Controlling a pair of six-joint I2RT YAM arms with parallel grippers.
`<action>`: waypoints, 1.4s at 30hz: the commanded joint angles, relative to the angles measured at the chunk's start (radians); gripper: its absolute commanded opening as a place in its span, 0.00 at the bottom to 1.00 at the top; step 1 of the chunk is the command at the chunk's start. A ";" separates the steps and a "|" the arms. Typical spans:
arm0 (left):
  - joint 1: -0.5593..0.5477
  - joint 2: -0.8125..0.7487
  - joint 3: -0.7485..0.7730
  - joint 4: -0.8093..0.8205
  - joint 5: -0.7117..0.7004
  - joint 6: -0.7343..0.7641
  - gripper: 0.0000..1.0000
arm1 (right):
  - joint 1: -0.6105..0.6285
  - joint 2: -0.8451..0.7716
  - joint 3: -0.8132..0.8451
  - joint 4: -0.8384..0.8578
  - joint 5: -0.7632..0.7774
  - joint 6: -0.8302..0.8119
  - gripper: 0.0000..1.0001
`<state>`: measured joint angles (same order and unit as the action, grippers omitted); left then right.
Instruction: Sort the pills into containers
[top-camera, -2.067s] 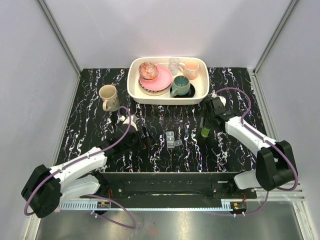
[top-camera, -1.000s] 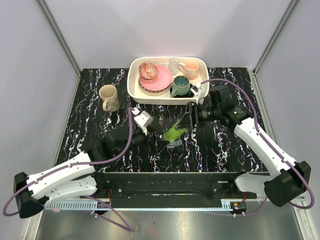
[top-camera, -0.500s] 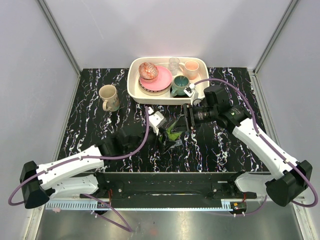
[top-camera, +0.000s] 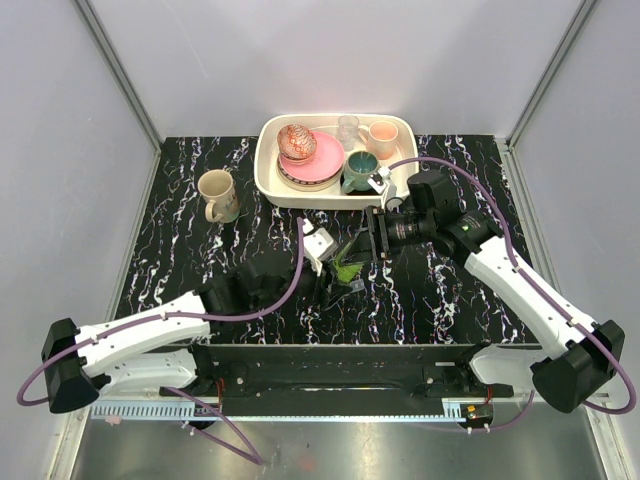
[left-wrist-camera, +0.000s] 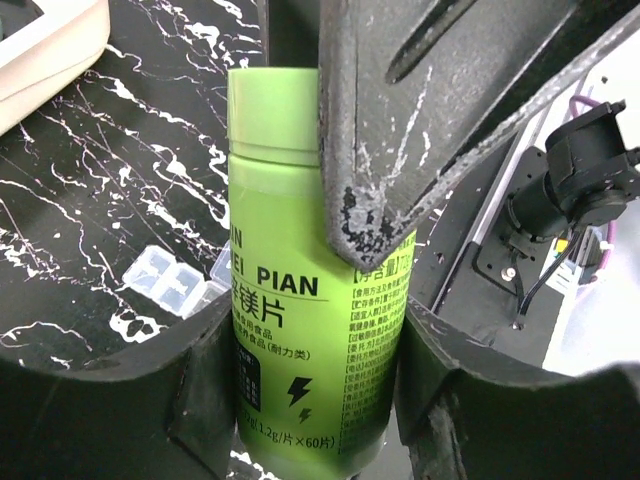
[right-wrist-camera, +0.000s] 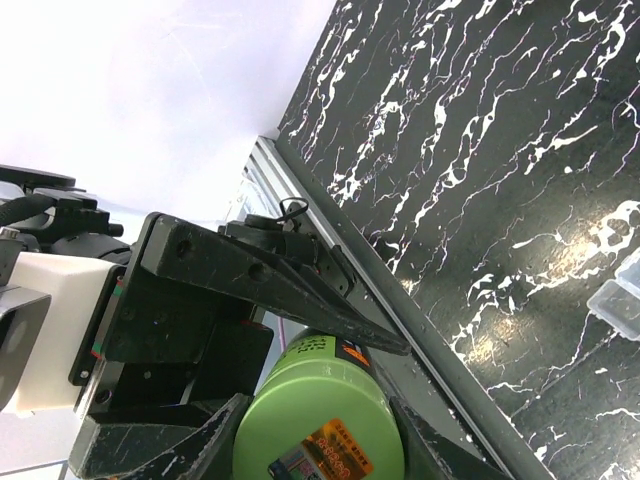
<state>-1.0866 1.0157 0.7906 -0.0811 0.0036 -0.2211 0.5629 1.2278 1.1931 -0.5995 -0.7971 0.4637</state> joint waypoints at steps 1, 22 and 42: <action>-0.002 -0.034 0.006 0.017 0.001 -0.052 0.00 | 0.006 -0.016 0.054 0.056 -0.024 0.026 0.08; -0.007 -0.146 -0.146 0.190 -0.057 -0.254 0.00 | 0.009 -0.186 -0.151 0.423 0.228 0.342 0.78; -0.016 -0.123 -0.126 0.213 -0.146 -0.331 0.00 | 0.118 -0.175 -0.167 0.320 0.527 0.355 0.83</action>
<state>-1.0973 0.8864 0.6376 0.0467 -0.1154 -0.5404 0.6697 1.0473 1.0325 -0.3000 -0.2840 0.7990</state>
